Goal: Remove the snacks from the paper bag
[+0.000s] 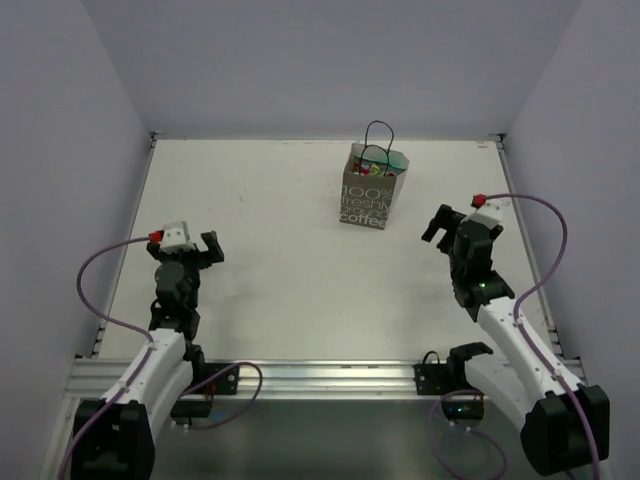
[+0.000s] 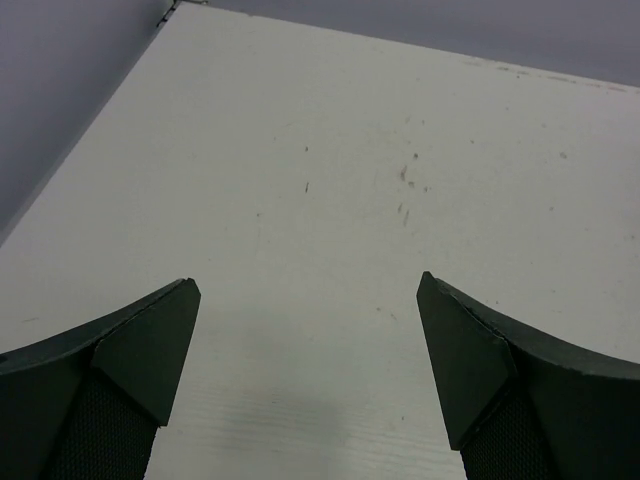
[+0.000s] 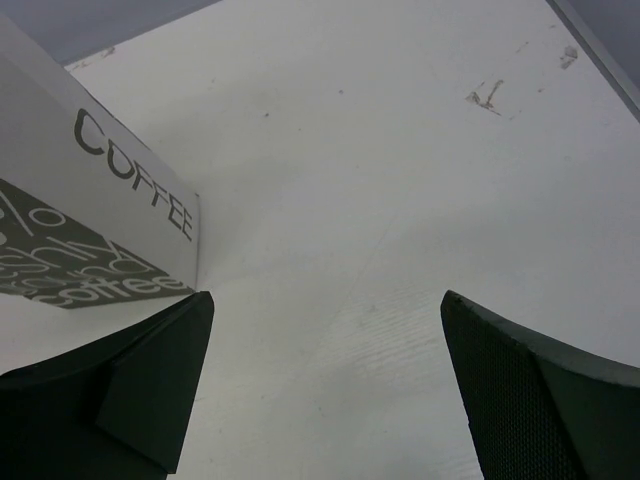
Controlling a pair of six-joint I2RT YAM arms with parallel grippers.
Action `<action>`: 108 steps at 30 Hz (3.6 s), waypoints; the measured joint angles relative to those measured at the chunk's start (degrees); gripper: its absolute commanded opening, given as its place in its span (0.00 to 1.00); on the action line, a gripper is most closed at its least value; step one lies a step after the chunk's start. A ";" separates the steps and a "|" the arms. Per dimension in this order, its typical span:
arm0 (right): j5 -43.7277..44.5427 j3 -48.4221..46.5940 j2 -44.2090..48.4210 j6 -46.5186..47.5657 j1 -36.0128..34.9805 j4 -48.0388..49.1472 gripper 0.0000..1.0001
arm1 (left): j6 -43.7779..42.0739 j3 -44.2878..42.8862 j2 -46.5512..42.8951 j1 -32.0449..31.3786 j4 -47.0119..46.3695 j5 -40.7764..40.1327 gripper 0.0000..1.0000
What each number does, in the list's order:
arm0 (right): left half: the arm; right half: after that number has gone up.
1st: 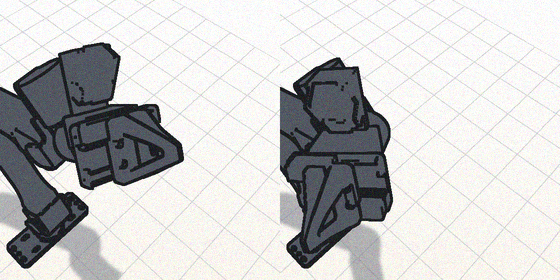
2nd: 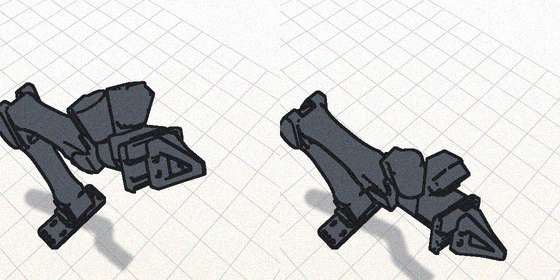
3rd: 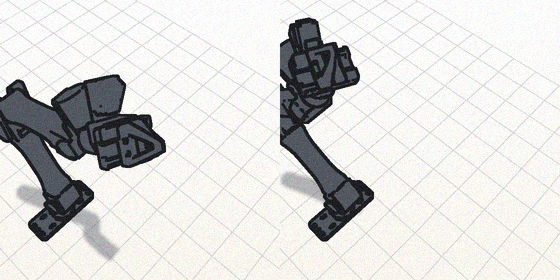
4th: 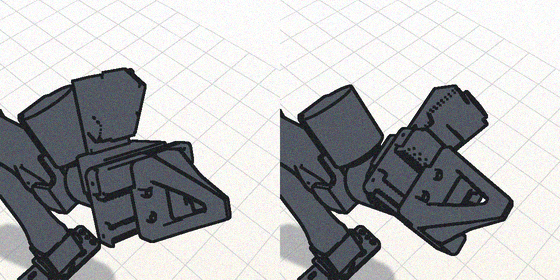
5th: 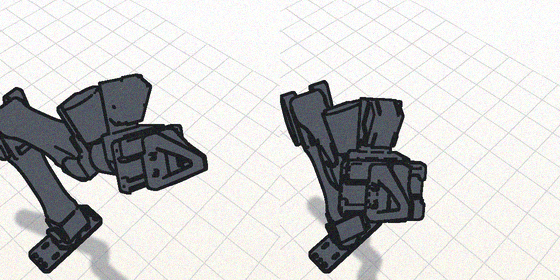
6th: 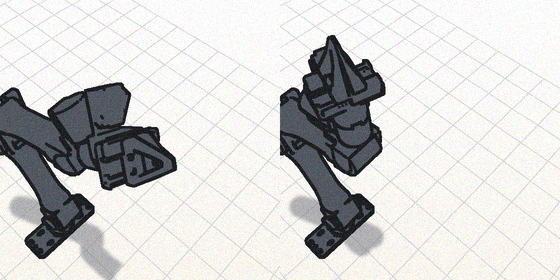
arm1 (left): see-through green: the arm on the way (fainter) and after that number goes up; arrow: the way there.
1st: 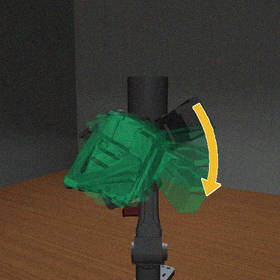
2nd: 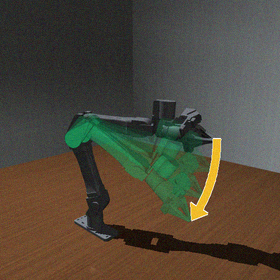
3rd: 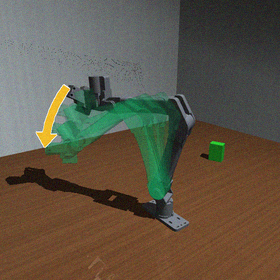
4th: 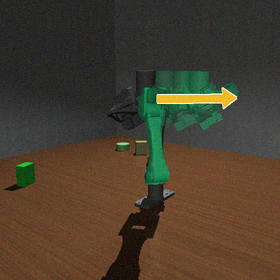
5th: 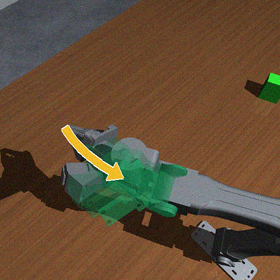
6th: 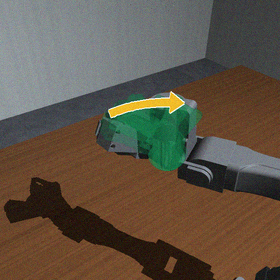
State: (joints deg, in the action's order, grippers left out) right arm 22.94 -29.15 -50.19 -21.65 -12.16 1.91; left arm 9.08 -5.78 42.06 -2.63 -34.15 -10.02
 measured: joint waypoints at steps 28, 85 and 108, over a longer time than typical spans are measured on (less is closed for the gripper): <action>-25.51 -52.65 -21.14 -4.35 -1.51 -25.51 0.99 | 38.84 -47.52 20.85 2.27 56.76 -0.48 1.00; -36.89 -77.99 -49.81 9.20 -4.31 -44.74 0.00 | 45.35 -50.80 17.97 2.27 61.88 20.31 0.99; -14.69 -89.99 -54.71 5.57 -21.38 -60.11 0.00 | 48.39 -50.62 12.61 2.25 63.10 26.64 0.99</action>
State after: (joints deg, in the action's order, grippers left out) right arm 8.25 -119.13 -104.90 -16.08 -33.54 -58.19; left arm 57.47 -56.40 54.68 -0.38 28.95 16.62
